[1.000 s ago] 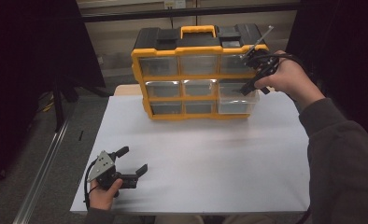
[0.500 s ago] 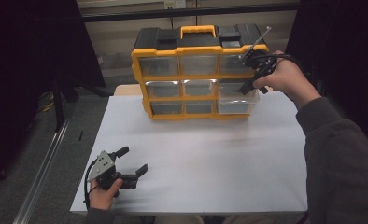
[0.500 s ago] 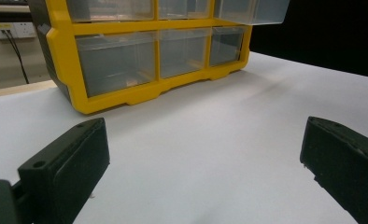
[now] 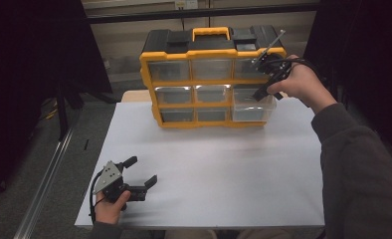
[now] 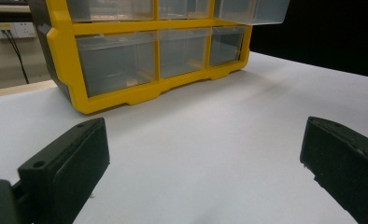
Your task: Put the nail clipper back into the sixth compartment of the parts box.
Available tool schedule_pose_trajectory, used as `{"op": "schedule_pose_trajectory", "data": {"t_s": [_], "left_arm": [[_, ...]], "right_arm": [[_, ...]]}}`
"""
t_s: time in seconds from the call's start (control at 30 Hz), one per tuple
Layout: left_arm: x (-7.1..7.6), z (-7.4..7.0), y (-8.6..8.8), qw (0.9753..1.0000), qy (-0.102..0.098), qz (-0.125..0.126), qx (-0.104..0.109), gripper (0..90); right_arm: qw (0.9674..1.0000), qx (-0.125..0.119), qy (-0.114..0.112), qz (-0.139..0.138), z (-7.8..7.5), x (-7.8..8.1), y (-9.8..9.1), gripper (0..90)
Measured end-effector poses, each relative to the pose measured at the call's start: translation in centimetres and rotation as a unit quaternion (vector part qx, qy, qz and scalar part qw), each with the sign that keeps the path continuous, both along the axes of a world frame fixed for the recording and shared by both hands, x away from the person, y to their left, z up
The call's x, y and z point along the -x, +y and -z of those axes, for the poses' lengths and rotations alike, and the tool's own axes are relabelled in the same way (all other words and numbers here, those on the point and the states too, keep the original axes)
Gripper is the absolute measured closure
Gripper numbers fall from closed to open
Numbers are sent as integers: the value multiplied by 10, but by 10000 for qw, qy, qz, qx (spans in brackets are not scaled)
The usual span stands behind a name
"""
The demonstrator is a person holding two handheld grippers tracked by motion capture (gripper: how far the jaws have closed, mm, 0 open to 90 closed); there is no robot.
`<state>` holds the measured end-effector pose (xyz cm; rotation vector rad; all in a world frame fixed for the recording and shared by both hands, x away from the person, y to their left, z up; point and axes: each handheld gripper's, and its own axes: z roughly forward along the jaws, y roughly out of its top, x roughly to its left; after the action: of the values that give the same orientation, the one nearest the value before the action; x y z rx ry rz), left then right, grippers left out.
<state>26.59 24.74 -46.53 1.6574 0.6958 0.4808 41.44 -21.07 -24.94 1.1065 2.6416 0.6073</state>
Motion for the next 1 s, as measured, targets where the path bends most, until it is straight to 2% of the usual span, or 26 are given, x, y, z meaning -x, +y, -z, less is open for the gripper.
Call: {"op": "schedule_pose_trajectory", "data": {"t_s": [0.03,0.07,0.2,0.23,0.27,0.43,1.0], "left_arm": [[0,0,-1,10000,17,-35,78,14],[0,0,0,10000,1,2,4,14],[0,0,0,10000,0,4,-1,14],[0,0,-2,9999,26,-57,130,14],[0,0,1,10000,-4,10,-17,14],[0,0,2,10000,-26,28,-73,14],[0,0,1,10000,10,39,-34,14]], "right_arm": [[10000,-4,-24,-28,0,0,0,802],[10000,-17,-19,-4,0,0,0,802],[10000,28,-30,-67,2,-2,0,802],[10000,34,-31,-58,2,-3,0,802],[10000,11,-11,4,2,-3,1,802],[10000,5,-55,12,4,-5,1,802],[9999,47,-108,-74,8,-9,0,801]]}}
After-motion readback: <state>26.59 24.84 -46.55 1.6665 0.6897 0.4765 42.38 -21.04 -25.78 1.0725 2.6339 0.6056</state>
